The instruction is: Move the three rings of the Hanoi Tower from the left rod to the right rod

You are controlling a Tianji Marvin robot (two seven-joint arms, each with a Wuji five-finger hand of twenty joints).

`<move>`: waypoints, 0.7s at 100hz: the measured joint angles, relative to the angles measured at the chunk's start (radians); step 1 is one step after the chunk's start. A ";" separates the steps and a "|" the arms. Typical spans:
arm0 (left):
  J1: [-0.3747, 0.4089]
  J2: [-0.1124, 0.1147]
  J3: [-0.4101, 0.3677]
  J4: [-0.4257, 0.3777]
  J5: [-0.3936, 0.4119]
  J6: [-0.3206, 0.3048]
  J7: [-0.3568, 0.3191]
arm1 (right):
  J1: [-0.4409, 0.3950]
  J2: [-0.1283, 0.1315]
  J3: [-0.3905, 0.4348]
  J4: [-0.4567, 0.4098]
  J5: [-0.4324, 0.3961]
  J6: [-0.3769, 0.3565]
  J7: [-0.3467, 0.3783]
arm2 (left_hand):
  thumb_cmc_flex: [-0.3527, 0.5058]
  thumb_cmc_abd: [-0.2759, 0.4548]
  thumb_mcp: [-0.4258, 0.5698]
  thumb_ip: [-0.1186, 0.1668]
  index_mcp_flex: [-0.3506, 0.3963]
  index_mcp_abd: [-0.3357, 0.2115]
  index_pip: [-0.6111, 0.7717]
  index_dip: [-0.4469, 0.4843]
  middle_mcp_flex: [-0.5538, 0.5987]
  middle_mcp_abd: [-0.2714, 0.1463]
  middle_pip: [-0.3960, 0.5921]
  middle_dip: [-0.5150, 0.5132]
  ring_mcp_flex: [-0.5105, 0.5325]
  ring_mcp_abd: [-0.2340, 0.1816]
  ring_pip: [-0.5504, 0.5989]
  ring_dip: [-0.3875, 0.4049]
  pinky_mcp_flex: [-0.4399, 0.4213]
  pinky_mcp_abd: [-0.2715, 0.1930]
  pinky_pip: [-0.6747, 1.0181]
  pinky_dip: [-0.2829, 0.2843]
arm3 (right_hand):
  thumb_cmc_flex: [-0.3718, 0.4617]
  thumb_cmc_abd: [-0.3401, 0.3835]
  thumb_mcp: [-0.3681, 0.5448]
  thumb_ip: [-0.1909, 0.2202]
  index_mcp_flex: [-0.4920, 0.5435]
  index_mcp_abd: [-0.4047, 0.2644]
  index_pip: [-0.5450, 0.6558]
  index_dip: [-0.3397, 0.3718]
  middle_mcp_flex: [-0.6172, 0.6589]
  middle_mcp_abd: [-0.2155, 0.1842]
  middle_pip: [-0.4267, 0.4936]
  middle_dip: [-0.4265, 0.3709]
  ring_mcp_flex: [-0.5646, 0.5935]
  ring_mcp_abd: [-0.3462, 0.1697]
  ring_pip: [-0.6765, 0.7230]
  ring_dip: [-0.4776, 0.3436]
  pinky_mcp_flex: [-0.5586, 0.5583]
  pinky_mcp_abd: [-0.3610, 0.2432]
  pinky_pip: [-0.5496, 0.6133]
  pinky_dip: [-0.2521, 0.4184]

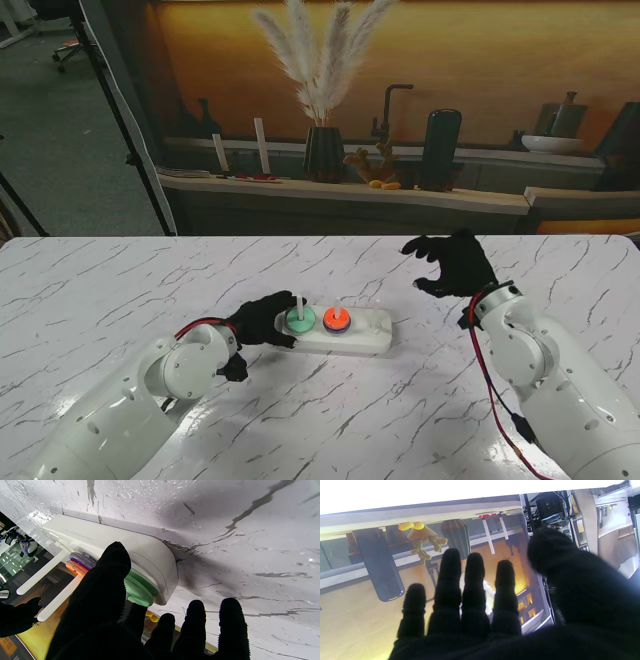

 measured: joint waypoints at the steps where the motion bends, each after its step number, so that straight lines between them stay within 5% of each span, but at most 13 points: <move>1: 0.000 0.000 0.000 0.000 0.000 0.000 0.000 | 0.000 0.000 0.000 0.000 0.000 0.000 0.000 | 0.000 0.000 0.000 0.000 -0.004 0.000 0.000 0.000 0.000 0.000 0.000 0.000 0.008 0.000 0.008 0.005 0.000 0.000 0.006 0.001 | 0.000 0.000 0.000 0.000 0.000 0.000 0.000 0.000 0.000 0.000 0.001 0.000 0.000 0.000 0.000 0.000 0.000 0.000 0.000 0.000; 70: -0.023 -0.003 0.032 0.019 -0.018 0.018 0.010 | -0.002 0.000 0.001 0.007 0.002 -0.001 0.003 | 0.000 0.000 0.000 0.000 -0.041 0.004 -0.008 0.000 -0.013 0.013 -0.002 0.005 0.012 0.000 0.052 0.052 0.021 0.000 0.074 0.029 | 0.000 0.000 0.000 0.000 0.001 0.000 0.001 0.000 0.046 -0.007 0.011 0.011 0.025 0.000 0.013 0.000 0.004 0.000 0.000 0.007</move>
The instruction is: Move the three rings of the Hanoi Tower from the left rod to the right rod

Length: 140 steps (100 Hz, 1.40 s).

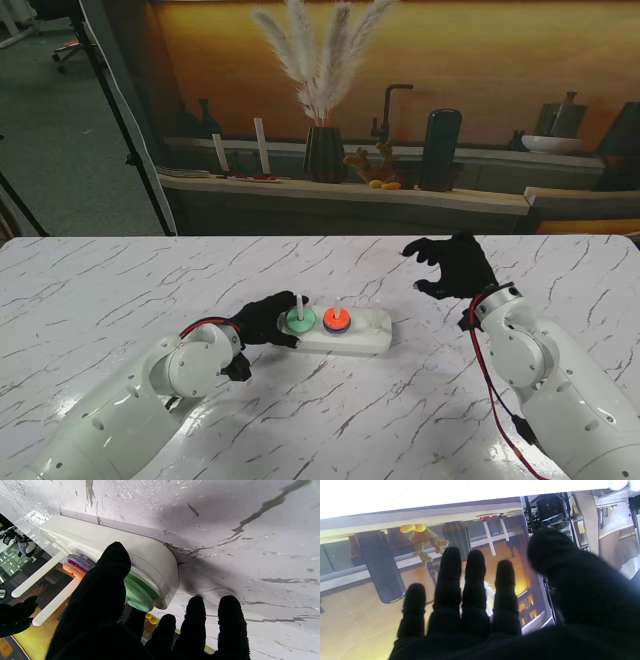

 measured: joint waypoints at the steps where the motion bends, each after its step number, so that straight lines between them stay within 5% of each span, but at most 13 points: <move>1: 0.000 0.000 0.000 0.000 0.000 0.000 -0.001 | 0.000 0.000 0.000 0.000 0.000 0.000 0.000 | 0.000 0.000 0.000 0.000 0.001 0.000 0.002 0.000 0.000 0.000 0.000 0.000 0.006 0.000 0.002 0.001 0.000 0.000 0.006 0.001 | 0.000 0.000 0.000 0.000 0.000 0.000 0.000 0.000 0.000 0.000 0.000 0.000 0.000 0.000 0.000 0.000 0.000 0.000 0.000 0.000; 67: 0.001 -0.009 -0.007 -0.007 -0.005 0.025 0.026 | -0.001 0.000 0.003 0.006 0.001 -0.006 0.001 | 0.129 0.146 -0.247 -0.013 0.104 -0.008 0.111 0.087 0.099 0.000 0.051 0.036 0.095 -0.008 0.122 0.069 0.076 0.000 0.134 0.035 | 0.000 0.001 0.000 0.000 0.000 0.000 0.000 0.000 0.000 -0.002 0.000 0.000 0.000 0.000 0.000 0.000 0.001 0.000 0.000 0.001; 80: 0.003 -0.010 -0.009 -0.002 -0.008 0.013 0.026 | -0.001 0.000 0.002 0.009 0.002 -0.007 0.001 | 0.132 0.144 -0.247 -0.013 0.103 -0.008 0.105 0.083 0.097 0.000 0.051 0.036 0.095 -0.008 0.122 0.066 0.076 0.000 0.135 0.035 | 0.000 0.005 0.000 0.000 0.000 0.000 0.000 0.000 0.000 -0.002 0.000 0.001 0.000 0.000 0.000 0.000 0.001 0.000 0.000 0.001; 107: -0.005 0.000 -0.010 -0.004 -0.008 -0.011 -0.033 | 0.000 0.000 0.000 0.011 0.010 -0.007 0.003 | 0.077 0.049 -0.042 -0.012 0.027 0.003 0.039 0.033 0.012 -0.001 0.029 0.032 0.072 -0.014 0.081 0.046 0.043 0.000 0.135 0.034 | 0.000 0.012 0.000 0.000 0.000 0.001 0.000 0.000 0.000 -0.002 0.000 0.001 0.000 0.000 0.000 0.000 0.001 0.000 0.000 0.001; 135: -0.010 0.004 -0.002 -0.002 -0.003 -0.016 -0.031 | 0.002 0.000 -0.003 0.015 0.013 -0.006 0.004 | 0.080 0.047 -0.032 -0.012 0.016 0.003 0.029 0.035 0.012 -0.001 0.029 0.032 0.071 -0.018 0.089 0.059 0.064 0.000 0.135 0.045 | 0.000 0.012 0.000 0.000 0.000 0.001 0.000 0.000 0.000 -0.002 0.000 0.001 0.001 0.000 0.001 0.000 0.001 0.000 0.001 0.001; 140: -0.010 0.003 0.001 -0.001 0.001 -0.016 -0.020 | 0.002 0.000 -0.003 0.015 0.014 -0.005 0.005 | 0.109 0.075 -0.105 -0.013 0.040 0.003 0.034 0.048 0.018 -0.001 0.029 0.032 0.075 -0.018 0.111 0.073 0.079 0.000 0.143 0.061 | 0.000 0.012 0.000 0.000 0.000 0.001 0.000 0.000 0.000 -0.002 0.000 0.001 0.001 0.000 0.001 0.000 0.001 0.000 0.001 0.001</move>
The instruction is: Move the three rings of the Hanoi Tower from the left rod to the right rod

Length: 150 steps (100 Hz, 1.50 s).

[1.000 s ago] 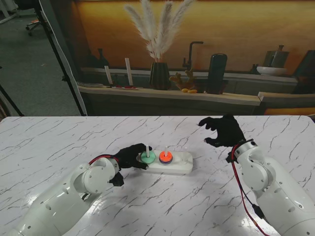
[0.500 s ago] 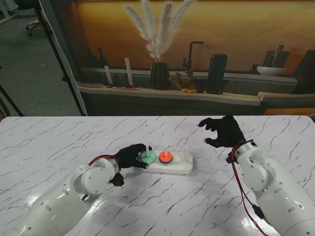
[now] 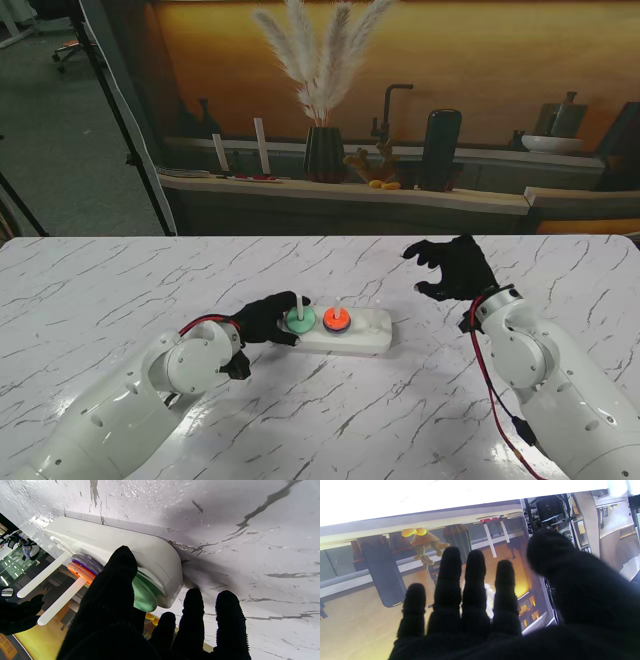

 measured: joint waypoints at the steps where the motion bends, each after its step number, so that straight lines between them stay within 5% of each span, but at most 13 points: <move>1: 0.000 0.000 0.001 0.000 0.001 0.000 0.003 | 0.000 0.000 0.000 0.000 0.000 0.000 0.000 | 0.002 0.000 -0.009 0.000 0.003 0.000 0.004 0.004 0.007 0.000 0.000 0.000 0.009 0.000 0.003 0.001 0.001 0.000 0.002 0.003 | 0.000 0.000 0.000 0.000 0.000 0.000 0.000 0.000 0.000 0.000 0.000 0.000 0.000 0.000 0.000 0.000 0.000 0.000 0.000 0.000; 16: 0.003 -0.006 0.004 0.008 0.002 0.003 0.046 | 0.000 0.000 0.000 0.000 0.002 0.000 0.001 | 0.039 0.059 -0.130 -0.002 0.035 -0.016 0.042 0.024 0.039 0.001 0.026 0.003 0.049 0.000 0.063 0.034 0.038 0.004 0.057 0.029 | 0.000 0.000 0.000 0.000 0.000 0.000 0.000 0.000 0.000 0.000 0.000 0.000 0.000 0.000 0.000 0.000 0.000 0.000 0.000 0.000; 64: 0.019 -0.027 -0.017 0.026 -0.046 0.004 0.089 | -0.001 -0.001 -0.002 0.001 0.014 0.001 0.006 | 0.051 0.099 -0.136 -0.045 0.048 -0.063 0.085 0.025 0.200 -0.001 0.178 0.099 0.262 -0.023 0.458 0.254 0.377 0.006 0.267 0.212 | 0.000 0.000 0.000 0.000 0.000 0.025 0.000 0.000 0.000 0.000 0.000 0.000 0.000 0.000 0.010 0.000 0.000 0.000 0.000 0.000; 83: 0.037 -0.027 -0.049 -0.004 -0.057 0.029 0.059 | -0.001 -0.001 -0.004 0.002 0.016 0.002 0.007 | 0.051 0.097 -0.145 -0.055 0.062 -0.081 0.085 0.029 0.211 0.015 0.181 0.309 0.313 -0.032 0.573 0.322 0.412 0.006 0.284 0.215 | 0.000 0.000 0.000 0.000 0.000 0.025 0.000 0.000 0.000 0.000 0.000 0.000 0.000 0.000 0.010 0.000 0.001 0.000 0.000 0.000; 97: 0.049 -0.025 -0.071 -0.030 -0.063 0.045 0.049 | -0.001 -0.001 -0.006 0.003 0.019 0.002 0.007 | 0.051 0.093 -0.150 -0.065 0.071 -0.082 0.094 0.037 0.239 0.043 0.179 0.373 0.348 -0.038 0.617 0.341 0.441 0.006 0.312 0.215 | 0.000 0.000 0.000 0.000 0.001 0.025 0.000 0.000 0.000 0.000 0.000 0.000 0.000 0.000 0.010 0.000 0.001 0.000 0.000 0.000; 150: 0.053 -0.010 -0.088 -0.064 -0.070 0.048 0.005 | -0.001 -0.002 -0.006 0.006 0.020 0.002 0.014 | 0.051 0.095 -0.169 -0.065 0.074 -0.092 0.094 0.038 0.264 0.070 0.181 0.333 0.343 -0.036 0.619 0.342 0.411 0.006 0.315 0.211 | 0.000 0.000 -0.004 0.000 0.040 0.040 0.010 0.000 0.000 0.000 0.000 0.000 0.001 0.000 0.010 0.000 0.001 0.000 0.001 0.001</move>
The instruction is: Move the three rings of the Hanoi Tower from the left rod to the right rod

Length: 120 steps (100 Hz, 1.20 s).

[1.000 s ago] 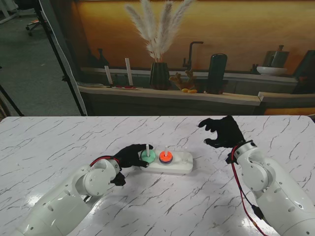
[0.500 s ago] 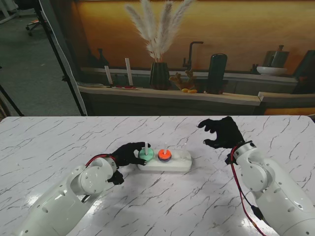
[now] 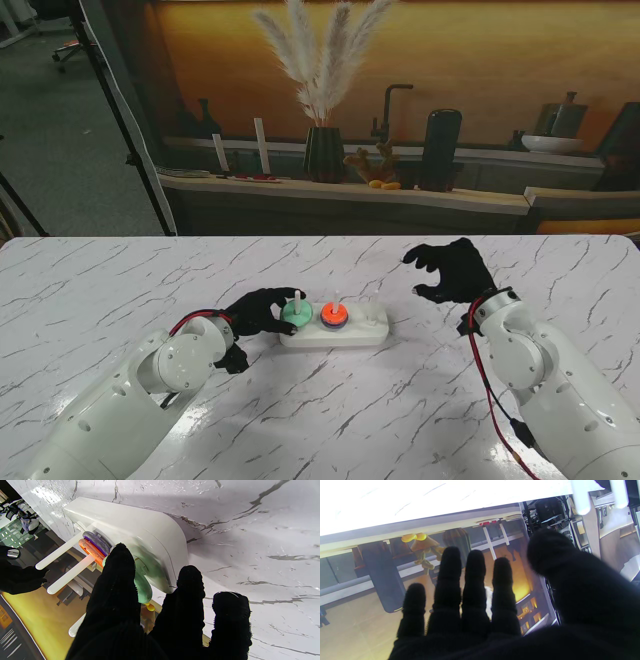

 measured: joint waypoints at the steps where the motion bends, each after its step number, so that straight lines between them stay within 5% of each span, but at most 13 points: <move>1: 0.000 0.000 0.000 0.000 0.000 0.000 0.000 | 0.000 0.000 0.000 0.000 0.000 0.000 0.000 | 0.000 0.000 0.000 0.000 0.001 0.000 0.000 0.000 0.000 0.000 0.001 -0.007 0.000 0.001 0.000 -0.001 -0.006 0.000 0.000 -0.001 | 0.000 0.000 0.000 0.000 0.000 0.000 0.000 0.000 0.000 0.000 0.000 0.000 0.000 0.000 0.000 0.000 0.000 0.000 0.000 0.000; 47: 0.010 -0.002 -0.024 -0.013 -0.003 0.016 0.011 | -0.002 0.000 0.002 -0.001 0.000 -0.001 0.003 | 0.011 0.000 -0.019 0.000 0.012 -0.001 0.000 0.011 0.000 -0.001 0.027 -0.096 -0.012 0.014 -0.023 -0.001 -0.053 0.015 -0.015 -0.001 | 0.000 0.000 0.000 0.000 0.000 0.000 0.000 0.000 0.000 0.000 0.000 0.000 0.000 0.000 0.000 0.000 0.005 0.000 0.000 0.000; 60: 0.018 -0.004 -0.038 -0.019 -0.023 0.015 0.018 | -0.002 0.001 0.001 0.000 0.000 -0.002 0.006 | 0.011 0.001 -0.026 0.000 0.013 -0.001 0.000 0.011 -0.002 -0.002 0.027 -0.123 -0.084 0.030 -0.070 -0.001 -0.126 0.027 -0.057 -0.010 | 0.000 0.000 0.000 0.000 0.002 0.000 0.000 0.000 0.000 0.000 0.000 0.000 0.000 0.000 0.000 0.000 0.006 0.000 0.000 0.001; 68: 0.019 -0.004 -0.039 -0.020 -0.029 0.013 0.023 | -0.002 0.001 0.001 0.000 0.001 -0.002 0.008 | 0.042 0.003 -0.026 0.000 0.013 -0.001 -0.009 0.011 -0.014 -0.075 0.055 -0.130 -0.134 0.034 -0.123 -0.004 -0.194 0.037 -0.107 -0.026 | 0.000 0.000 0.000 0.000 0.002 0.000 0.000 0.000 0.000 0.000 0.000 0.000 0.000 0.000 0.000 0.000 0.006 0.000 0.000 0.001; 86: 0.020 -0.008 -0.039 -0.017 -0.021 0.001 0.057 | -0.002 0.001 0.000 0.000 0.001 -0.002 0.012 | 0.042 0.003 -0.026 0.000 0.013 -0.001 -0.009 0.015 -0.050 -0.097 0.047 -0.146 -0.196 0.035 -0.196 -0.015 -0.280 0.040 -0.160 -0.064 | 0.000 0.000 -0.005 0.000 0.002 0.000 0.000 0.000 0.000 0.000 0.000 0.000 0.000 0.000 0.000 0.000 0.007 0.000 0.000 0.001; 120: 0.027 -0.008 -0.060 -0.042 -0.035 0.010 0.018 | -0.001 0.001 -0.001 0.004 0.001 -0.002 0.010 | 0.051 0.003 -0.026 0.000 0.013 -0.001 -0.010 0.021 -0.047 -0.097 0.046 -0.147 -0.182 0.036 -0.195 0.008 -0.245 0.041 -0.160 -0.069 | 0.000 0.000 -0.006 0.000 0.002 0.000 0.000 0.000 0.000 0.000 0.000 0.000 0.000 0.000 0.000 0.000 0.008 0.000 0.000 0.001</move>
